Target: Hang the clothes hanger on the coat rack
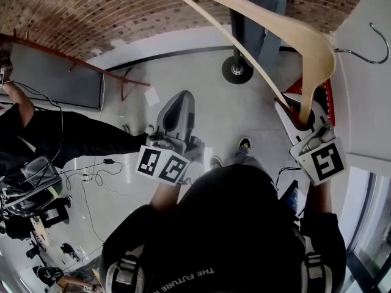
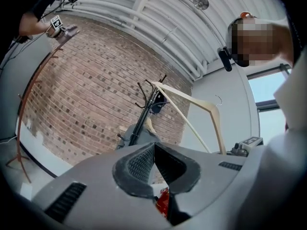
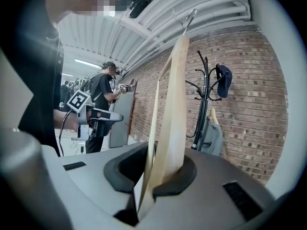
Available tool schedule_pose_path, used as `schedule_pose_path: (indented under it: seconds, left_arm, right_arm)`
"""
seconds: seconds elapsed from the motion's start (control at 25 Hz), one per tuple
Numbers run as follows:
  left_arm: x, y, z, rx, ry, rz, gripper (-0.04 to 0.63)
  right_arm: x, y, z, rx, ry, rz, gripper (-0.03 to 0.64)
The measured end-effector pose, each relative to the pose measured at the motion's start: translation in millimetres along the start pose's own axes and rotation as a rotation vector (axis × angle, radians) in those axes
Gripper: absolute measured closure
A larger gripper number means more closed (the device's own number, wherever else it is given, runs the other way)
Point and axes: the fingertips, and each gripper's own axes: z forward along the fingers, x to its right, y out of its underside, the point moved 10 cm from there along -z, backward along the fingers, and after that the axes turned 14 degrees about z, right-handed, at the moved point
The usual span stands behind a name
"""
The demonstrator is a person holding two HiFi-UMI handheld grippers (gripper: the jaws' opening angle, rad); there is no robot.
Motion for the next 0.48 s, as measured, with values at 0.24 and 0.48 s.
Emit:
schedule_pose_path:
  seconds: [0.24, 0.48]
  left_arm:
    - [24.6, 4.5, 47.2, -0.030, -0.001, 0.036, 0.575]
    - [30.1, 2.0, 71.2, -0.044, 0.007, 0.054, 0.575]
  right_arm:
    - [52.1, 6.8, -5.8, 0.004, -0.003, 0.027, 0.572]
    - [74.0, 7.3, -6.8, 0.011, 0.005, 0.026, 0.572]
